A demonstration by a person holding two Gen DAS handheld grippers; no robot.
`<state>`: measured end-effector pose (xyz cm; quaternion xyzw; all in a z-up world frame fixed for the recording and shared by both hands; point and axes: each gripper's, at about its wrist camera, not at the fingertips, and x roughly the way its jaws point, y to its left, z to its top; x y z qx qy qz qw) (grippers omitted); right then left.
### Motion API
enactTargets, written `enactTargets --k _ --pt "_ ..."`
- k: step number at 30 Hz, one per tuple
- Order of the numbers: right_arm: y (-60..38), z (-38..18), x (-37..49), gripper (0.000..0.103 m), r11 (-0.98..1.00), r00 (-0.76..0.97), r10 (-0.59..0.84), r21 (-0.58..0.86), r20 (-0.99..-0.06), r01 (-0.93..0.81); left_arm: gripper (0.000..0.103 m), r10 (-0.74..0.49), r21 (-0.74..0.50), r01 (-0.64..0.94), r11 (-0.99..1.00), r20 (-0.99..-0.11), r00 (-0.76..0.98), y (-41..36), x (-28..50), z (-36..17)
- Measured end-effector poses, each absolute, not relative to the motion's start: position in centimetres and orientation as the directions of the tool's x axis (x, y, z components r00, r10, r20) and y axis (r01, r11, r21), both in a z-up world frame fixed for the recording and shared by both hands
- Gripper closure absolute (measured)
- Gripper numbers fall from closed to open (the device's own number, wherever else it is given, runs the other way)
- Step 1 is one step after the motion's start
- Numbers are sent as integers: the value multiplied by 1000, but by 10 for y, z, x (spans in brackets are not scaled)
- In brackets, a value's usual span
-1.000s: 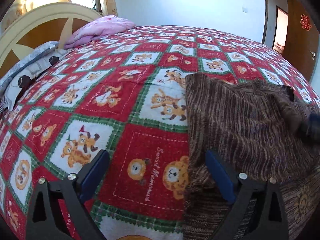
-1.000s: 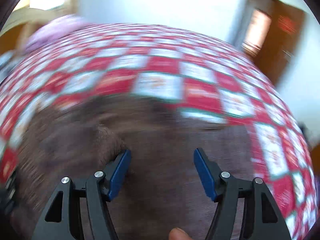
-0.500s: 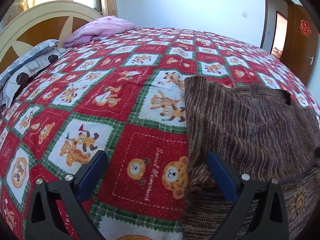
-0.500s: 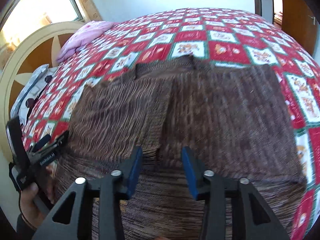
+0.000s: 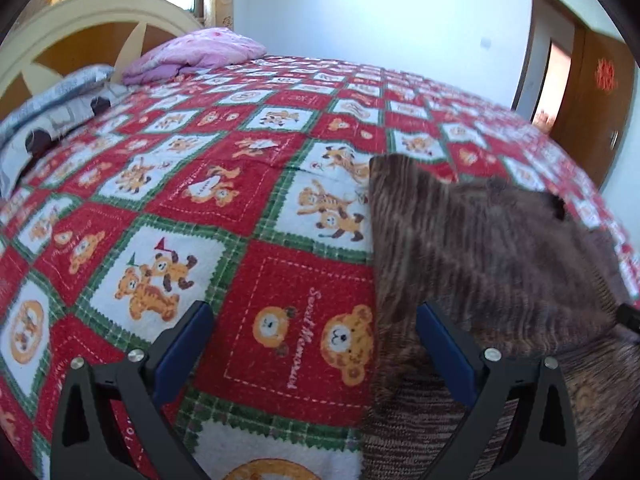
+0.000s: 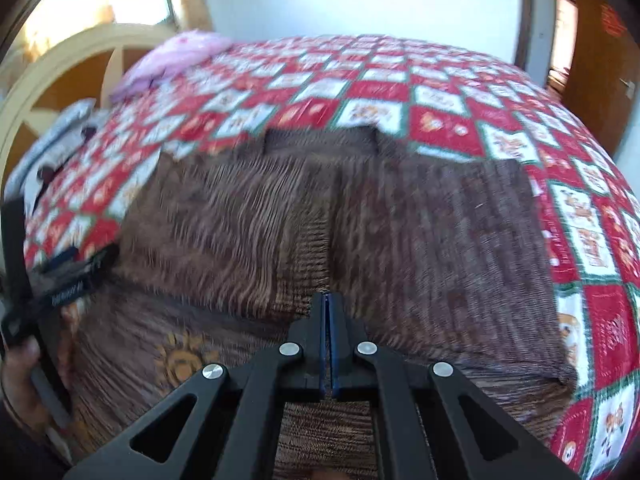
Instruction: Fold small clothes
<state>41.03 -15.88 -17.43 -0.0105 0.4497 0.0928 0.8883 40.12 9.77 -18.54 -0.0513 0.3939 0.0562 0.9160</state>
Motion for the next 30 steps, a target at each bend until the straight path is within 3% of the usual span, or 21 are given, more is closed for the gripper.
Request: enactTargets --k 3,5,7,10,13,18,22,25,30 --pt "-154 -169 404 100 986 613 107 6 -783 -165 0 92 8 -128 992 -742 664 90 404 -188" --pt "-148 -158 400 86 984 649 125 7 -750 -180 0 89 7 -127 992 -749 657 91 404 -189" --pt "-139 -148 397 80 973 668 186 43 -720 -225 0 84 4 -124 992 -754 652 92 402 -190" --pt "-120 -149 404 80 946 638 283 100 -716 -308 0 93 21 -118 993 -755 649 88 397 -190" --pt "-111 -181 423 80 951 524 259 120 -811 -285 0 99 30 -117 993 -756 647 87 392 -191" --pt "-125 -164 427 80 952 609 288 154 -739 -264 0 94 23 -115 993 -748 657 87 386 -191" --pt "-125 -166 462 80 945 572 313 191 -758 -264 0 90 19 -114 993 -747 659 88 387 -191" --pt "-128 -187 489 82 966 538 236 133 -810 -223 0 85 13 -114 993 -748 658 88 388 -191" --pt "-141 -172 484 80 993 617 103 50 -780 -103 0 87 13 -115 993 -747 659 88 388 -191"
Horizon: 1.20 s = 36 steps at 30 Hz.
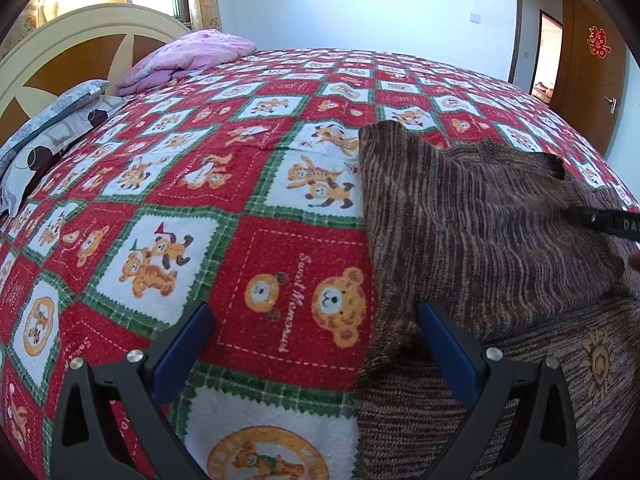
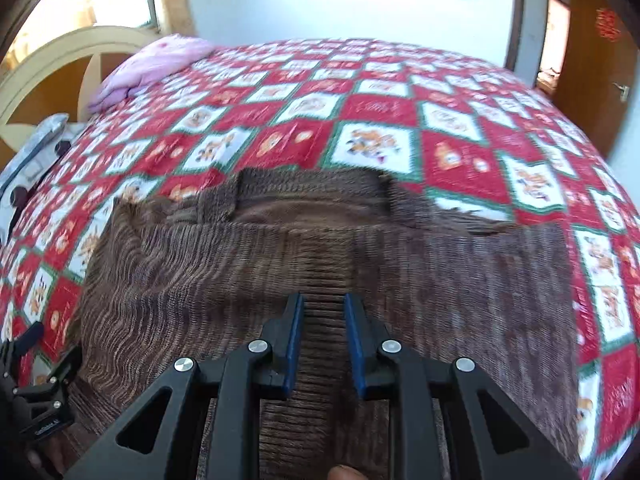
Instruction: Fold small clothes
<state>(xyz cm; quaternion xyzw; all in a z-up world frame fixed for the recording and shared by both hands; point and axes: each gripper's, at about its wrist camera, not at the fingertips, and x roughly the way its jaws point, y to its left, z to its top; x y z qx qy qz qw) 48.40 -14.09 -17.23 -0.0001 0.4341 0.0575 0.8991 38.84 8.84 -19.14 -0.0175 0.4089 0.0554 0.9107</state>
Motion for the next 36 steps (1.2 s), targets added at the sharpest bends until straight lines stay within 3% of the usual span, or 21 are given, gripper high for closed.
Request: enactTargets --k 6,8,15,17,20,22,30,36 --pt "-106 -169 434 80 952 602 221 36 -767 -303 0 86 13 -115 993 -747 659 88 388 -191" --pt "-106 -185 431 80 955 589 182 -2 -788 -298 0 86 13 -115 993 -747 660 89 388 -191" --pt "-138 -179 423 73 969 591 210 83 -779 -235 0 89 16 -115 993 -746 660 88 388 -191" --pt "-141 -171 418 62 968 632 220 87 -743 -234 0 88 15 -115 993 -746 660 89 388 -191" --pt "-137 -171 422 57 958 631 266 128 -729 -256 0 89 17 -115 993 -746 660 88 389 -192" --pt "-130 -186 429 57 967 603 214 78 -769 -244 0 90 18 -115 993 -746 660 89 389 -191" --pt "-136 -193 422 55 968 618 179 24 -766 -251 0 93 22 -116 993 -747 659 88 389 -191" --pt "-138 -192 423 43 973 605 151 9 -782 -231 0 103 32 -120 992 -748 656 87 389 -190"
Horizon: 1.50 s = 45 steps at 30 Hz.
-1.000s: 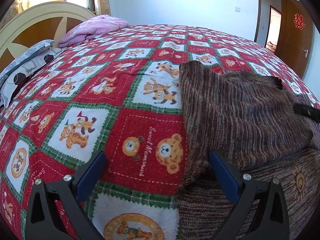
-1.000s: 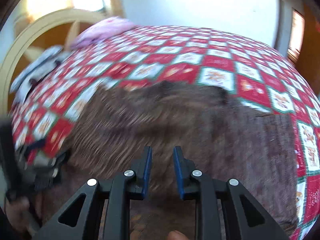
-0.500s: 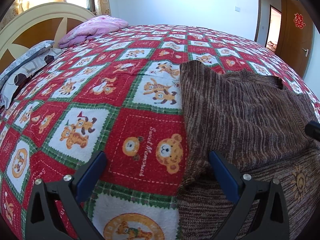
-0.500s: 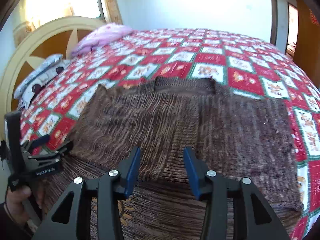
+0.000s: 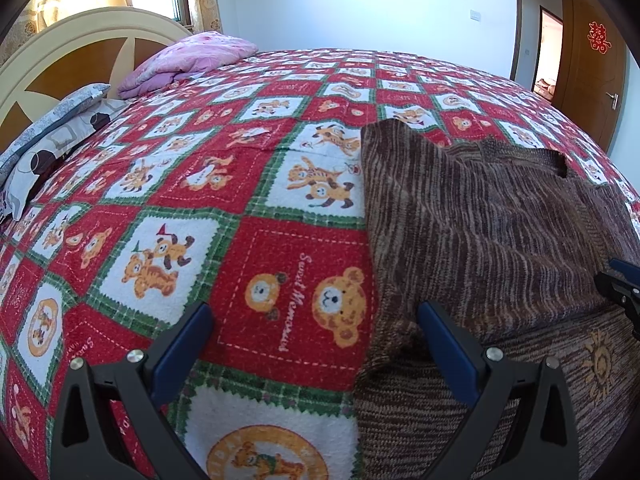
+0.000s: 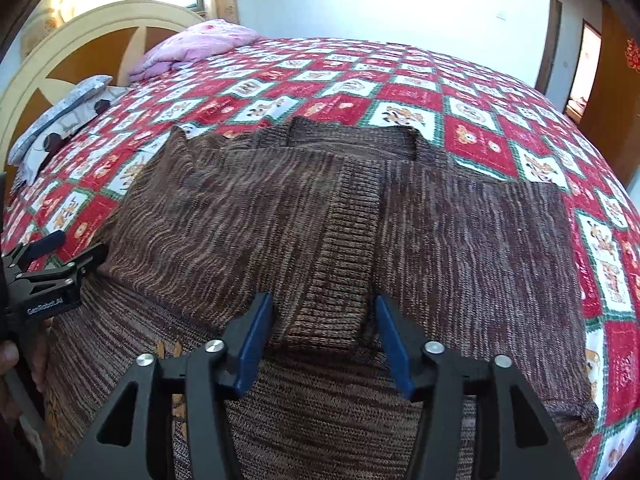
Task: Fold small clothes
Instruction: 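Open the right tool and lift it away from the folded sweater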
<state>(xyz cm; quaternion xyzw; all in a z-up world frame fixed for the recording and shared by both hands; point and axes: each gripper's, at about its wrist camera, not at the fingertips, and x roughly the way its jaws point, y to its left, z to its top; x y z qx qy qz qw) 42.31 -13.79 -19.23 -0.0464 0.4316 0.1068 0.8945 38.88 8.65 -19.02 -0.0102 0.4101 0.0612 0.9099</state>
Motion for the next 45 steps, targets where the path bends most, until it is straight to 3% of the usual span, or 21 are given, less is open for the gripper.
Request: enactTargets --k 2,4,9,29,45 --pt "-139 -193 423 35 978 610 128 -1 -782 -207 0 103 30 -122 992 -748 656 86 388 -190" --pt "-141 -193 420 34 982 617 119 0 -778 -190 0 107 29 -128 991 -748 655 86 387 -189" --pt "-156 -176 393 34 982 642 172 79 -748 -171 0 123 41 -136 990 -733 669 84 372 -178" --pt "-156 -169 280 34 959 617 218 48 -756 -280 0 45 3 -58 998 -672 739 74 270 -143" --pt "-173 -168 214 34 956 596 218 47 -773 -289 0 39 67 7 998 -663 747 58 196 -133"
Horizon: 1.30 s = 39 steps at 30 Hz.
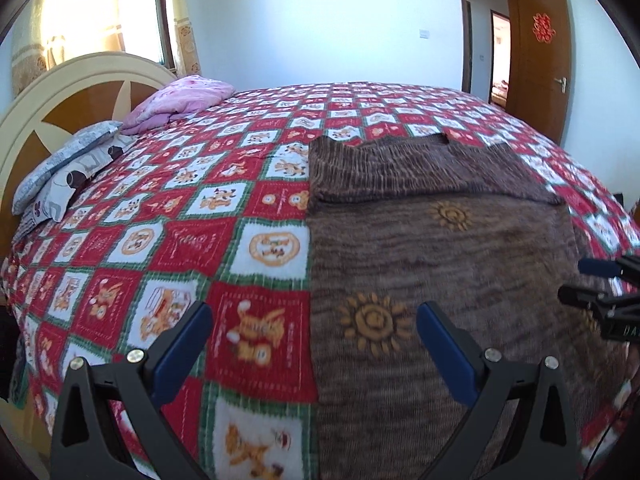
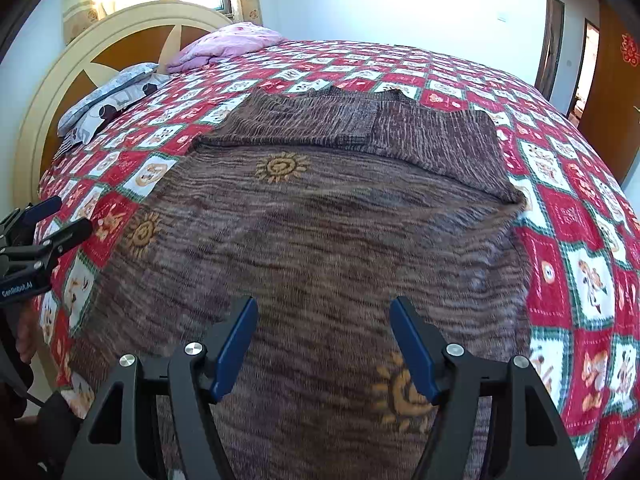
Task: Fold small clothes
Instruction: 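Open the right tool and lift it away from the folded sweater, then reach the left tool to the sweater hem edge and close on it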
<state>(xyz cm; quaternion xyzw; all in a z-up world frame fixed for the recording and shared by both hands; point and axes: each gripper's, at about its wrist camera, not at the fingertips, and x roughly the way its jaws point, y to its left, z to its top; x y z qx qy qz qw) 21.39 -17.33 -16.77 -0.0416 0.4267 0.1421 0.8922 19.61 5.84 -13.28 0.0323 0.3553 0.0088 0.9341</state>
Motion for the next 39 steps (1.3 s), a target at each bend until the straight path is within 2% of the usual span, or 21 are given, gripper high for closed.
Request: enactTargets --k 8,17,21,23,25,29,33,36,37,38,39 --pt "-181 -166 187 33 957 597 218 49 -772 -286 0 42 112 44 993 -660 750 50 169 -135" --pt "-201 -177 154 33 967 566 175 33 -805 -252 0 14 123 108 987 -719 695 48 137 -160" --pt "-212 -182 137 33 970 552 156 23 -819 -240 2 -11 86 112 990 -743 669 56 124 -165" --pt "-218 -184 128 33 971 549 150 18 -822 -238 19 -44 36 109 993 -759 649 64 118 -168" --pt "-222 -187 121 33 972 550 145 16 -823 -233 27 -67 -7 99 995 -779 624 70 114 -172" --pt "-229 -193 118 33 977 547 150 38 -823 -211 40 -106 -69 84 994 -804 585 72 114 -183" --pt "-231 -195 119 33 978 548 158 52 -822 -204 43 -119 -88 82 993 -827 549 67 117 -195" --pt "-233 -196 119 33 981 551 148 50 -821 -189 50 -133 -111 74 991 -829 544 67 118 -196" --pt "-234 -196 119 33 982 550 147 53 -822 -183 57 -139 -118 74 990 -827 545 67 117 -195" --pt "-235 -195 119 33 982 551 145 53 -822 -179 67 -151 -127 82 989 -826 544 66 116 -195" --pt "-236 -194 119 33 983 553 141 51 -821 -175 68 -156 -128 90 988 -826 542 64 116 -195"
